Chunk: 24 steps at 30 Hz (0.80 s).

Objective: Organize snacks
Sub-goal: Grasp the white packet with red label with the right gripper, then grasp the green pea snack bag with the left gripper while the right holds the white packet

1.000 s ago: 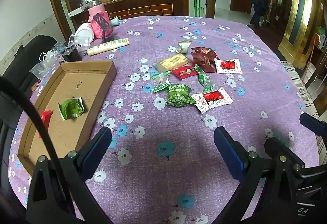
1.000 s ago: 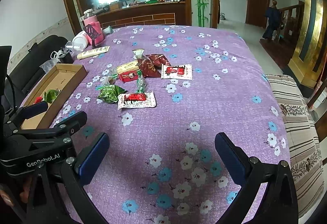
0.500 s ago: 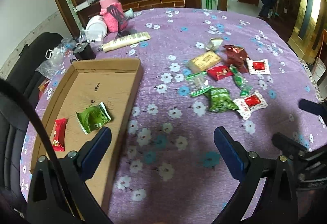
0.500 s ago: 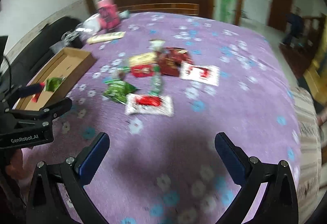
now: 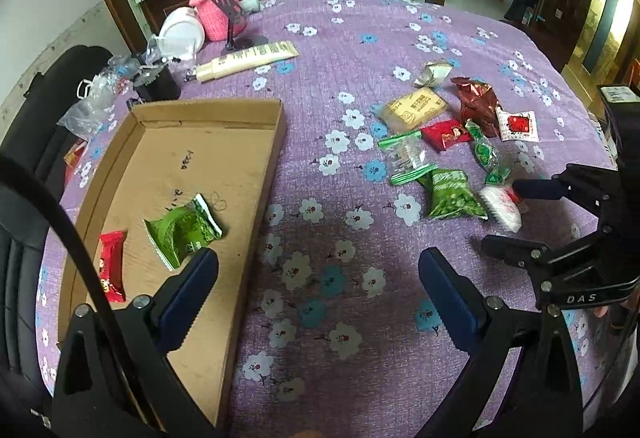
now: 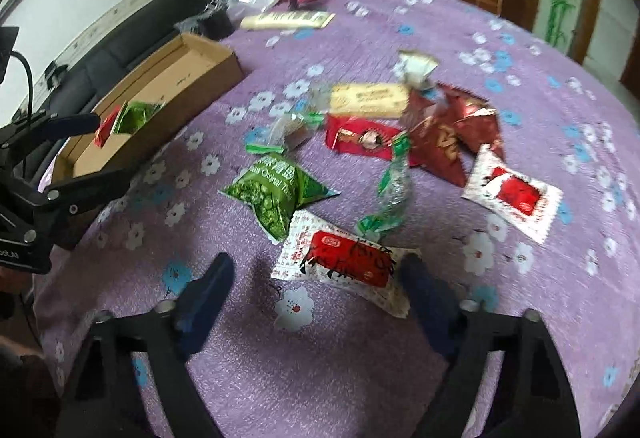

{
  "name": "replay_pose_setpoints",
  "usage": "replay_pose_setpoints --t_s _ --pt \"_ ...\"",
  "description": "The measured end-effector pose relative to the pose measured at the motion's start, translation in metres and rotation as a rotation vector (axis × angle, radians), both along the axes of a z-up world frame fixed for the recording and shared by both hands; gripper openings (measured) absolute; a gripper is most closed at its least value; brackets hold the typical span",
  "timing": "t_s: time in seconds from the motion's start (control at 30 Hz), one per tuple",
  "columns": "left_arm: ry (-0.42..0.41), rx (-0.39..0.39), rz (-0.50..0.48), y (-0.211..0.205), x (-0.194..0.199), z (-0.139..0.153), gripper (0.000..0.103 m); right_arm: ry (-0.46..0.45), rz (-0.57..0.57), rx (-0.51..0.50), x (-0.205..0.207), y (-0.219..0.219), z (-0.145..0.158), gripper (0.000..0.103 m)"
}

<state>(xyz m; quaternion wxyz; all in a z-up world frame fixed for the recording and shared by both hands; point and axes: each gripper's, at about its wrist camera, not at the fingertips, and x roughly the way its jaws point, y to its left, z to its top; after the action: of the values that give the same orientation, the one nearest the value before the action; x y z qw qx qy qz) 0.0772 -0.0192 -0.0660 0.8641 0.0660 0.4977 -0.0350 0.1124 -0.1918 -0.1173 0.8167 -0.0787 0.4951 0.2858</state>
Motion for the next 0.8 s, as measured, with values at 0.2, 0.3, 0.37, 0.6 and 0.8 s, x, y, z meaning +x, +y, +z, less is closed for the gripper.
replay_pose_setpoints --t_s 0.2,0.3,0.37,0.6,0.8 --pt "0.023 -0.008 0.004 -0.004 0.004 -0.003 0.100 0.014 -0.020 0.026 0.005 -0.005 0.004 0.058" --pt "0.020 -0.005 0.003 -0.009 0.007 -0.002 0.100 -0.014 -0.015 -0.021 0.004 0.000 0.003 0.058" --pt "0.016 -0.012 0.006 -0.012 0.009 0.000 0.100 -0.021 -0.041 -0.029 0.006 -0.001 0.002 0.058" --pt "0.006 -0.050 -0.012 -0.032 0.021 0.003 0.100 -0.040 -0.169 -0.010 -0.001 -0.026 0.008 0.049" --pt "0.118 -0.157 -0.042 -0.067 0.045 0.000 0.100 -0.027 -0.216 -0.004 -0.018 -0.050 0.008 0.049"
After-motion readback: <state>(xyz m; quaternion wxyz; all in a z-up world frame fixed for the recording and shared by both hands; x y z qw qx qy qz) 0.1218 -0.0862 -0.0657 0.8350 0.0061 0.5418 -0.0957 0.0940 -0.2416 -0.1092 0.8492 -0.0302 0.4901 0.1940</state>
